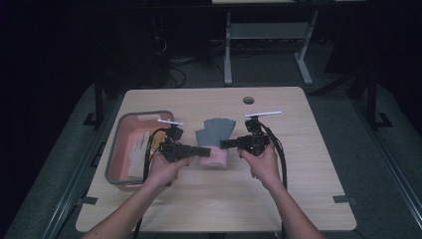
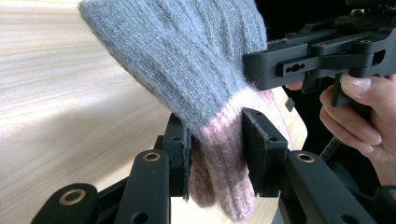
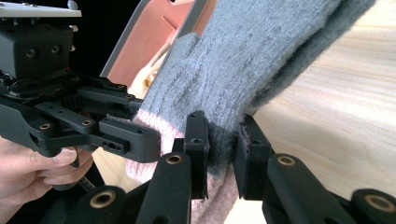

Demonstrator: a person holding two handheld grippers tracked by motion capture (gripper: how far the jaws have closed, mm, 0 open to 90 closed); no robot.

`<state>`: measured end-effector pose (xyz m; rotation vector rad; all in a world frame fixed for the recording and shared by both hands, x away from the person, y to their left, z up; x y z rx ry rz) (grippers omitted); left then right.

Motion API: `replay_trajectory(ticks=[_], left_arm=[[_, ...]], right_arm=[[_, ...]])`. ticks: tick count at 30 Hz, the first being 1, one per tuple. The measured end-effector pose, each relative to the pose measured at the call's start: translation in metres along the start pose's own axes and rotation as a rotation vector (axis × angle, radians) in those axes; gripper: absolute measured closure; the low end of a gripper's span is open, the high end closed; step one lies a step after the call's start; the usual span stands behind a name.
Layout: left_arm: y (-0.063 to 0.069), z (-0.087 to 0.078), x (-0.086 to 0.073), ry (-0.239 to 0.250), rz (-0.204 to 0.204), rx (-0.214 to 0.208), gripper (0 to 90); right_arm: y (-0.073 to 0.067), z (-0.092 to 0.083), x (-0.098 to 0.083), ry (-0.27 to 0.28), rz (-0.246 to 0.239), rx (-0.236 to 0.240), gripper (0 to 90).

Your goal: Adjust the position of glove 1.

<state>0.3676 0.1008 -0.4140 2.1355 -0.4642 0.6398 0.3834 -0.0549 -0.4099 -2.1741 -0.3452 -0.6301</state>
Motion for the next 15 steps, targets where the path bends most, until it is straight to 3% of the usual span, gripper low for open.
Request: replay_trajectory(ticks=[15], left_arm=[[-0.007,-0.02,0.004,0.016,0.007,0.013,64.3]], right_arm=[[-0.015,0.012,0.01,-0.016,-0.024,0.017,76.7]])
Point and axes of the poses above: each handheld gripper's, and its own axes: z roughly forward along the jaws, x roughly out of its top, y roughly to its right, the point moved 7 cm from there along z, roughly forward along the jaws, and after that the axes turned 3 degrees about y, right-handed, at the moved point
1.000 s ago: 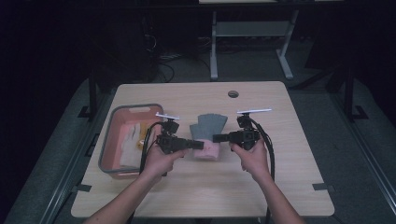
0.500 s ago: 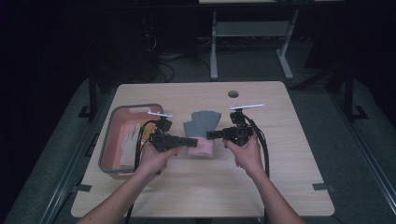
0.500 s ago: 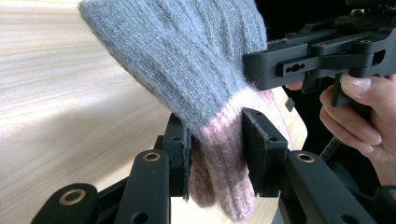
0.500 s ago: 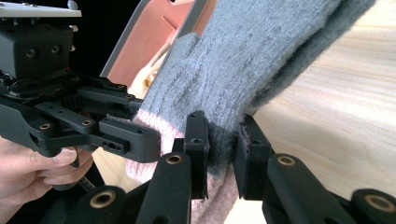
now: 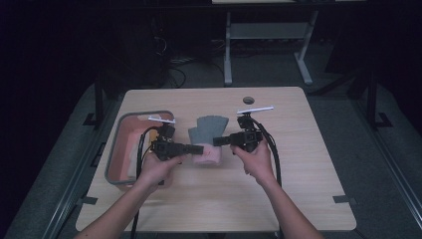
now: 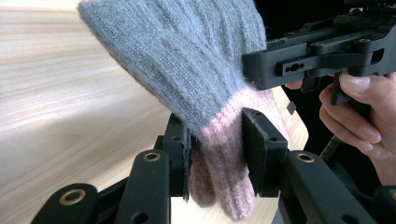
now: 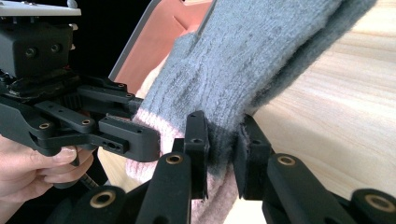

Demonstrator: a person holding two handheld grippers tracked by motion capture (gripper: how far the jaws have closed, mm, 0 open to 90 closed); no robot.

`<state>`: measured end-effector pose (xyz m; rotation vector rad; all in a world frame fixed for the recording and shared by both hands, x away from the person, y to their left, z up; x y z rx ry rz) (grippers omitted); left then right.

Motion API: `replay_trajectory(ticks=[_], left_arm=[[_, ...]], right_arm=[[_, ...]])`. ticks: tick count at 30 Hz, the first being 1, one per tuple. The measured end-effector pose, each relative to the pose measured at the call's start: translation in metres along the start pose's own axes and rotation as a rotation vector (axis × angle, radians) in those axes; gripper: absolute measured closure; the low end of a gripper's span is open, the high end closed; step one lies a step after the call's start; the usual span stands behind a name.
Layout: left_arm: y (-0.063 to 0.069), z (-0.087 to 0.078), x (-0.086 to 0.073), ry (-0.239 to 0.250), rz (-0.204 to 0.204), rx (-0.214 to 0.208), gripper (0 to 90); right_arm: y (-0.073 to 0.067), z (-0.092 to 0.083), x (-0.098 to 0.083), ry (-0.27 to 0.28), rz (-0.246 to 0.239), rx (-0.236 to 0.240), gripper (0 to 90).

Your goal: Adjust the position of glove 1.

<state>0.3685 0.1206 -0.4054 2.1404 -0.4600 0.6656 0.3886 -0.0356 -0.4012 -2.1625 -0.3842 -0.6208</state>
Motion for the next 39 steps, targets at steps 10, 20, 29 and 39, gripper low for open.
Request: replay_trajectory(ticks=[10,20,29,39], left_arm=[[-0.006,-0.012,0.001,0.016,-0.008,0.005,64.3],[-0.012,-0.025,0.001,0.027,-0.016,0.016,64.6],[-0.017,-0.038,0.002,0.034,-0.024,0.031,64.6],[-0.02,-0.05,0.004,0.05,-0.03,0.037,64.7]], right_arm=[[-0.009,0.009,0.006,-0.019,-0.021,0.012,76.7],[-0.02,0.019,0.012,-0.036,-0.04,0.015,76.7],[-0.03,0.028,0.017,-0.051,-0.064,0.013,76.7],[-0.042,0.036,0.023,-0.059,-0.079,0.011,76.7]])
Point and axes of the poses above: each handheld gripper's, and its own axes: z roughly forward along the jaws, x roughly out of its top, y roughly to its right, the point moved 7 cm from there along z, roughly forward along the jaws, and after that the axes turned 3 degrees about y, right-handed, at the moved point
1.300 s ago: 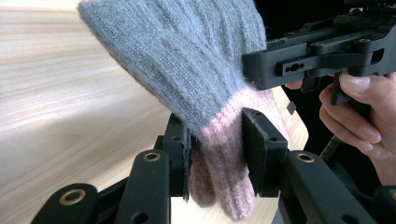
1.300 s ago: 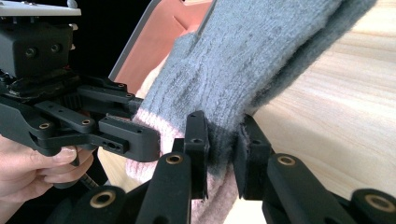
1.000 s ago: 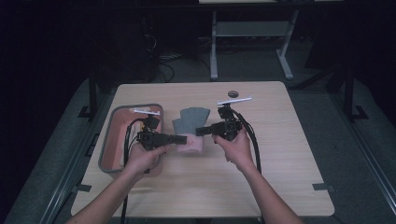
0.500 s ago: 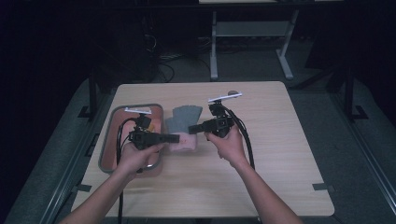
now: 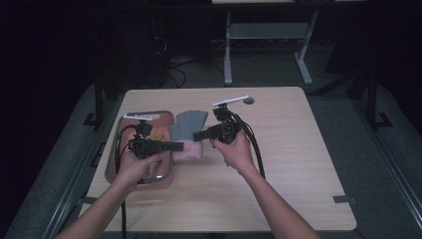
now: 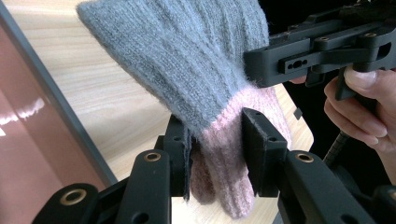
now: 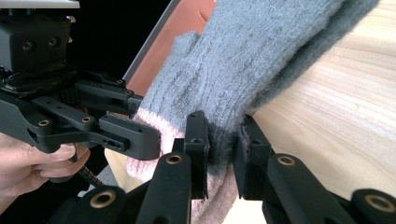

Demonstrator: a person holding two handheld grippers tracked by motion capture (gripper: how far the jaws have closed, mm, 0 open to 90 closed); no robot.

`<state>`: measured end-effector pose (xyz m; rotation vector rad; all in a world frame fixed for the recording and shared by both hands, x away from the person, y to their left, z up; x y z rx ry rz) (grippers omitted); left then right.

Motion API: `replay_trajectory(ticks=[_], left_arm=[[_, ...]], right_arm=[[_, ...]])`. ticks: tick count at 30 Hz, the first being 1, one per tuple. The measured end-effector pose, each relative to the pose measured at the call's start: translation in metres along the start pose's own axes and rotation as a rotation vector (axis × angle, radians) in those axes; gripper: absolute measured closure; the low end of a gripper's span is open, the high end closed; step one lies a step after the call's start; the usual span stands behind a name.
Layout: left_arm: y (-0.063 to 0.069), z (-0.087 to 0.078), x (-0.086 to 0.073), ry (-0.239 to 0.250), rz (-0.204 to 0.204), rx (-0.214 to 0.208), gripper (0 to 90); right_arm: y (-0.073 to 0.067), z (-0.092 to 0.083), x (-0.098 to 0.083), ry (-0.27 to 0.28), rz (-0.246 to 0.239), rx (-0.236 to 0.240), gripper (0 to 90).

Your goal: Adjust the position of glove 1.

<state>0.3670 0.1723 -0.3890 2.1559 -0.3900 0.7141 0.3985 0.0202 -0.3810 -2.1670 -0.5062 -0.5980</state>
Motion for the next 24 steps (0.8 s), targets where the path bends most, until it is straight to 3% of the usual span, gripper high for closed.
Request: replay_trajectory(ticks=[24], left_arm=[[-0.018,-0.035,0.003,0.039,-0.013,0.021,65.2]], right_arm=[[-0.023,0.026,0.014,0.004,-0.035,0.043,76.8]])
Point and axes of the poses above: each handheld gripper's, and its own axes: z roughly forward along the jaws, x roughly out of its top, y roughly to its right, the point moved 7 cm from there along z, roughly forward along the jaws, and after that the axes turned 3 degrees about y, right-handed, at the moved point
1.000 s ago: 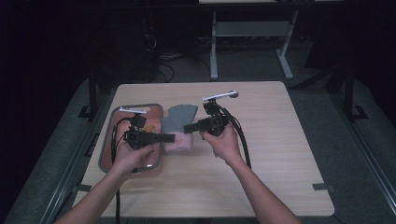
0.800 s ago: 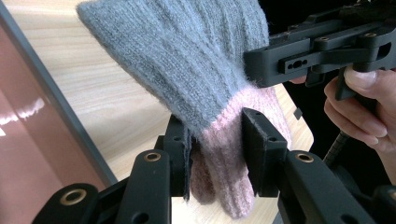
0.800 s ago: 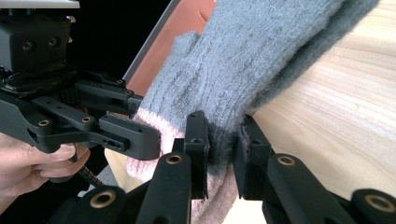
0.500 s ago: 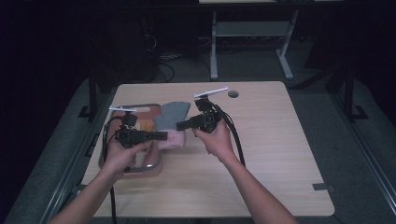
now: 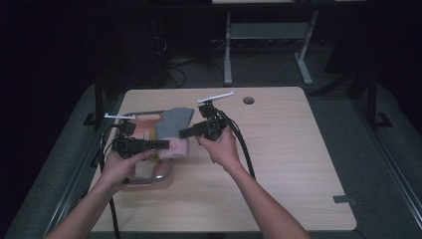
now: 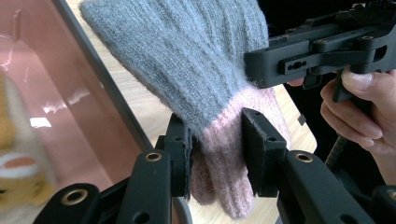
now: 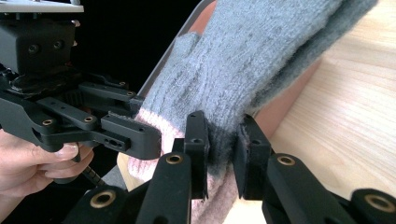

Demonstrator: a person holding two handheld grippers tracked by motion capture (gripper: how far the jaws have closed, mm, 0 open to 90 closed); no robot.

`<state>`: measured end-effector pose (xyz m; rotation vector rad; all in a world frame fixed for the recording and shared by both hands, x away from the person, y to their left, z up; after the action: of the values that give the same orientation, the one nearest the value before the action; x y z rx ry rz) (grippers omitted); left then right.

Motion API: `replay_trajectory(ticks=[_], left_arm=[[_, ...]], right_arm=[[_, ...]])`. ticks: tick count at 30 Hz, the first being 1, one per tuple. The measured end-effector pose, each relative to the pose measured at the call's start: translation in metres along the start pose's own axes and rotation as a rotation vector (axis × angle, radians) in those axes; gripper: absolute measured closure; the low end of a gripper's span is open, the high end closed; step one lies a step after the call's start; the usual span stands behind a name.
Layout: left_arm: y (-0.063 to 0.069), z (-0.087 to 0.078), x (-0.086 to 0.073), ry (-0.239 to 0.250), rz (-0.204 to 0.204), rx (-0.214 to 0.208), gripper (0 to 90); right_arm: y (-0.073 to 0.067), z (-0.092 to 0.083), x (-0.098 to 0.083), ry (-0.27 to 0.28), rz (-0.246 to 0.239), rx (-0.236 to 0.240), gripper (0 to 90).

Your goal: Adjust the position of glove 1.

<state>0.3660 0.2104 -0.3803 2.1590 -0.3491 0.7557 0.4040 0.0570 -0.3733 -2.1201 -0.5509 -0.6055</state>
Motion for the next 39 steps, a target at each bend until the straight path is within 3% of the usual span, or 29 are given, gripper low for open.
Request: replay_trajectory(ticks=[22,39], left_arm=[[-0.018,-0.026,0.003,0.007,0.01,0.031,65.9],[-0.033,-0.042,-0.001,0.01,-0.016,0.055,66.1]], right_arm=[[-0.014,0.026,0.009,0.0,0.019,0.059,76.8],[-0.024,0.048,0.012,-0.019,0.013,0.09,76.7]])
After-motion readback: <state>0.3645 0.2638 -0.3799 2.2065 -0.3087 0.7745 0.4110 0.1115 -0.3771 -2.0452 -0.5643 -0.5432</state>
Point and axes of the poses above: each handheld gripper's, and its own axes: z roughly forward along the jaws, x roughly out of its top, y roughly to its right, the point moved 7 cm from there along z, roughly forward along the jaws, and after that the axes turned 3 degrees about y, right-handed, at the moved point
